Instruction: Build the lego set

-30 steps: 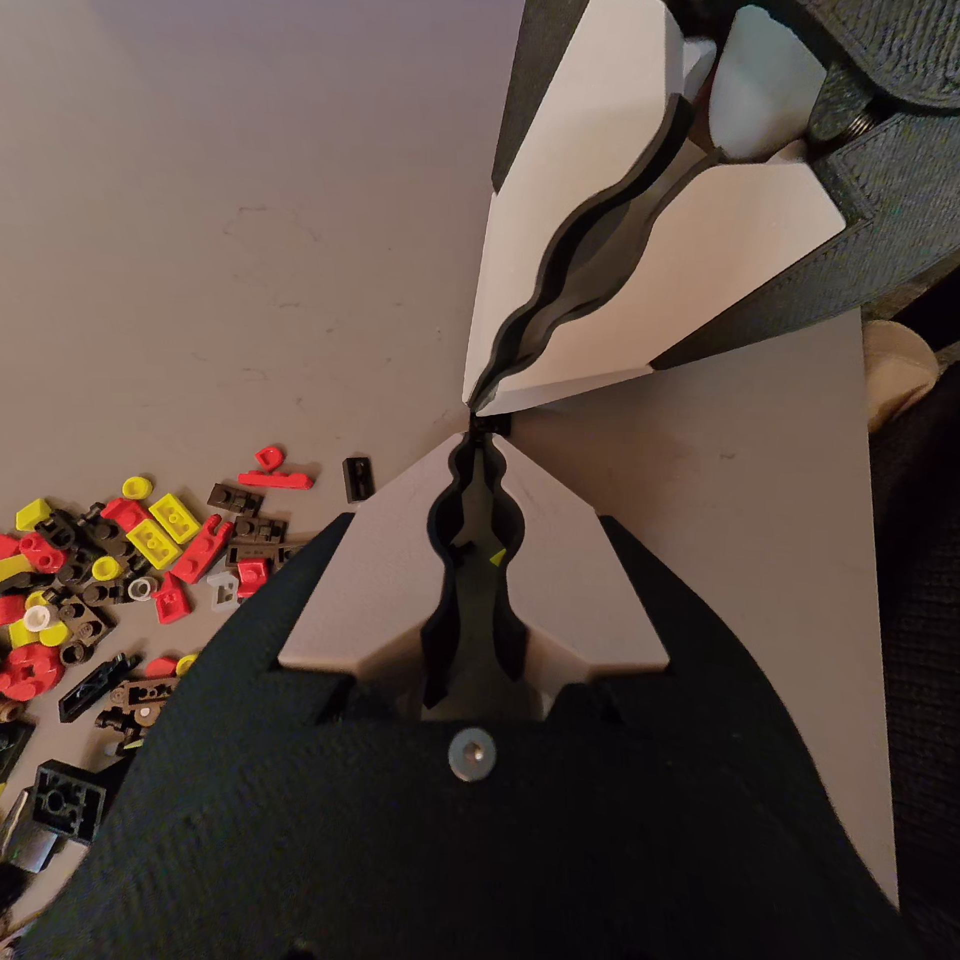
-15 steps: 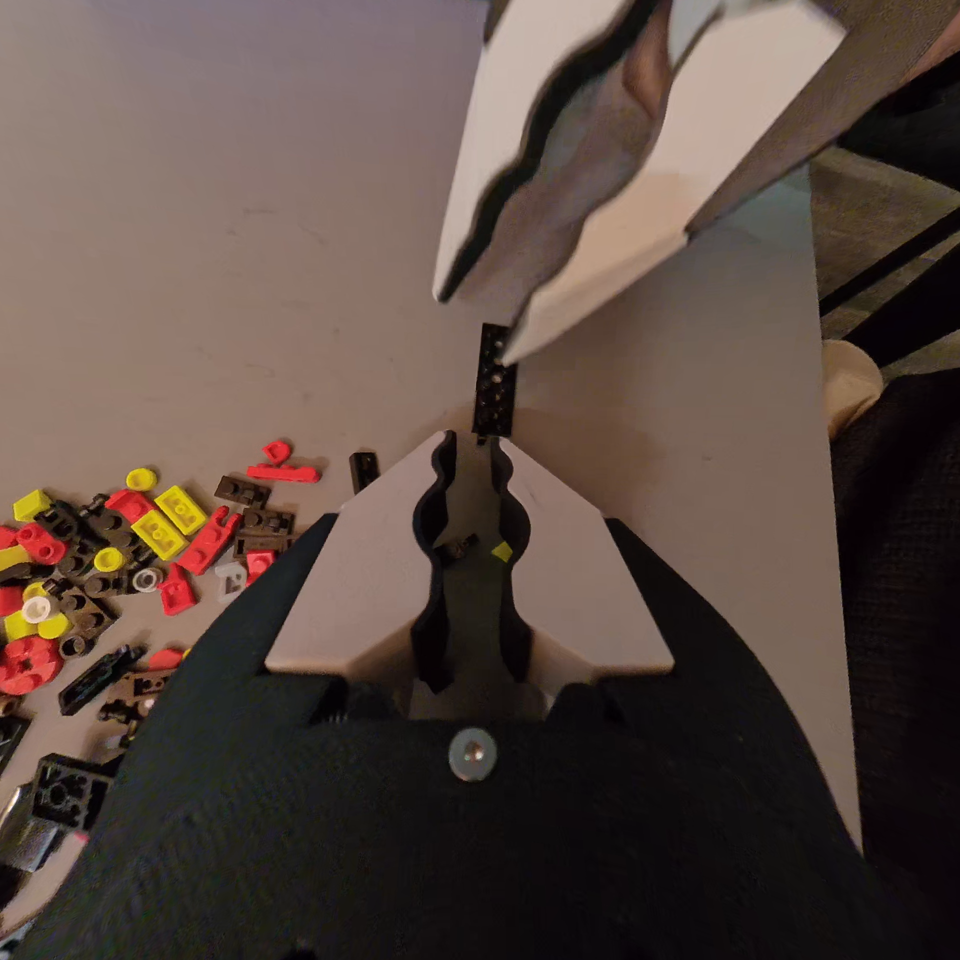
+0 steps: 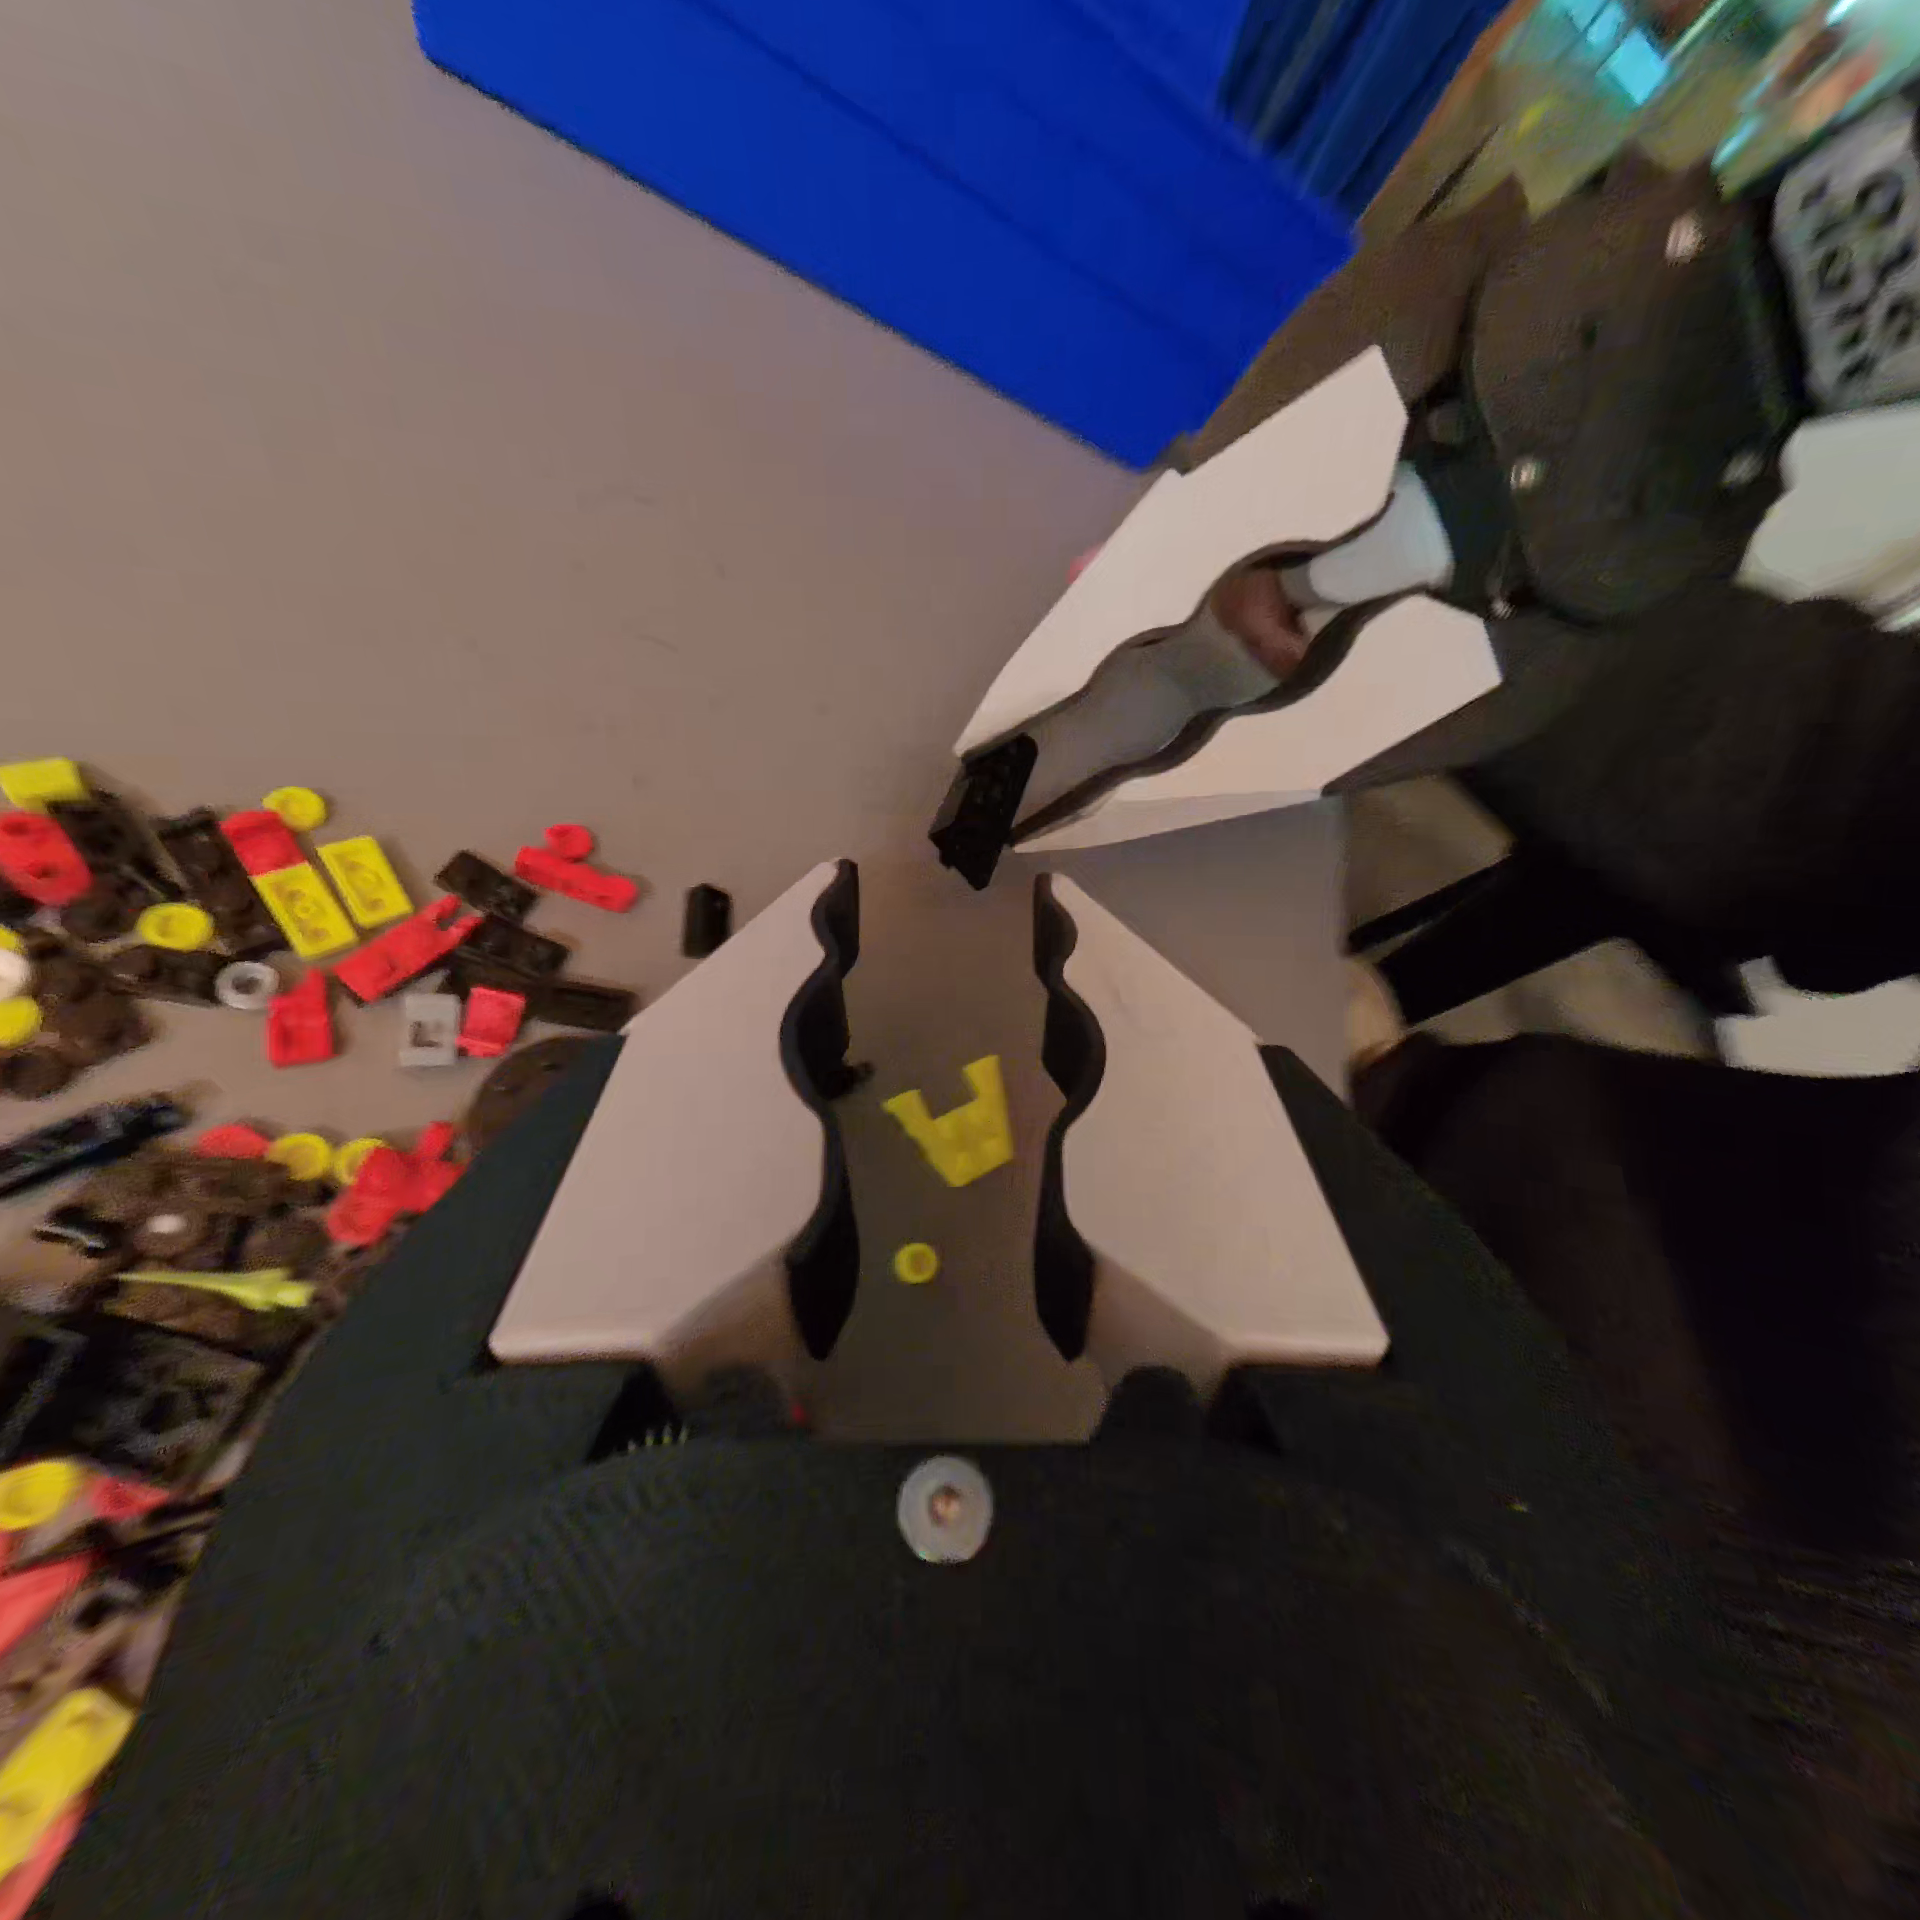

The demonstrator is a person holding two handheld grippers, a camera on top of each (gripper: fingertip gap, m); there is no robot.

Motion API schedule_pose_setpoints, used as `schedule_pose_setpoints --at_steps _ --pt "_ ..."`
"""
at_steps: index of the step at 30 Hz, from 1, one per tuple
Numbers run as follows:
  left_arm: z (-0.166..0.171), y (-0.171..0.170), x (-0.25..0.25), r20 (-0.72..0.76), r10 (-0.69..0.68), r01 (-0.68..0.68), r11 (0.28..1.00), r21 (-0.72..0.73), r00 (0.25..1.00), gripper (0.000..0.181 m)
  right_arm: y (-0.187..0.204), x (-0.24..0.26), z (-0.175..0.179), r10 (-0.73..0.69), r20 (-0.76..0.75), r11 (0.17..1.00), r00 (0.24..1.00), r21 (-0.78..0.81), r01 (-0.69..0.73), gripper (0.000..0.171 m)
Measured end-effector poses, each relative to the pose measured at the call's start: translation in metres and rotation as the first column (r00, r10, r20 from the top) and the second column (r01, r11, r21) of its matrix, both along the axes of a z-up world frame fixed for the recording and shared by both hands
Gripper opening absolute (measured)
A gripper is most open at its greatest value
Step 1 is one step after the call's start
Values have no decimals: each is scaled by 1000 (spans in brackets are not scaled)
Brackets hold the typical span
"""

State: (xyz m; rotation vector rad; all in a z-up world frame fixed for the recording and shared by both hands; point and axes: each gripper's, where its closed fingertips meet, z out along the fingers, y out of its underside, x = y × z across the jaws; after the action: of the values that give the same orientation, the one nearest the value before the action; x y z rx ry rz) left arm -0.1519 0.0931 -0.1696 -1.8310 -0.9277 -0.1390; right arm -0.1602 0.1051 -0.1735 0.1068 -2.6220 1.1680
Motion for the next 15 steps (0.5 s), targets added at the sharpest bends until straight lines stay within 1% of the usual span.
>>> schedule_pose_setpoints --at_steps 1,3,4,6,8,11,13,15 --pt "8 2 4 29 -1 -2 997 74 1000 33 -4 3 15 24 -64 998 998 -58 -28 16" --pt "28 7 12 70 -30 13 973 233 997 32 -8 8 38 49 -226 990 973 -120 -77 16" --pt "39 9 15 67 -47 25 955 296 997 27 -9 10 45 55 -302 987 952 -127 -97 15" --pt "51 10 18 39 -55 38 937 348 998 19 -11 15 53 62 -407 985 911 -125 -123 15" --pt "52 9 19 -17 -59 61 942 329 998 7 -14 21 56 74 -453 982 888 -123 -144 15" --pt "54 7 18 -99 -64 91 951 296 993 6 -16 21 59 60 -482 980 874 -138 -143 15" --pt "55 5 19 -206 -77 127 961 244 976 6 -16 23 64 52 -452 972 891 -182 -149 16" --pt "53 3 21 -340 -108 165 976 142 934 6 -14 26 72 54 -378 957 924 -246 -157 17"
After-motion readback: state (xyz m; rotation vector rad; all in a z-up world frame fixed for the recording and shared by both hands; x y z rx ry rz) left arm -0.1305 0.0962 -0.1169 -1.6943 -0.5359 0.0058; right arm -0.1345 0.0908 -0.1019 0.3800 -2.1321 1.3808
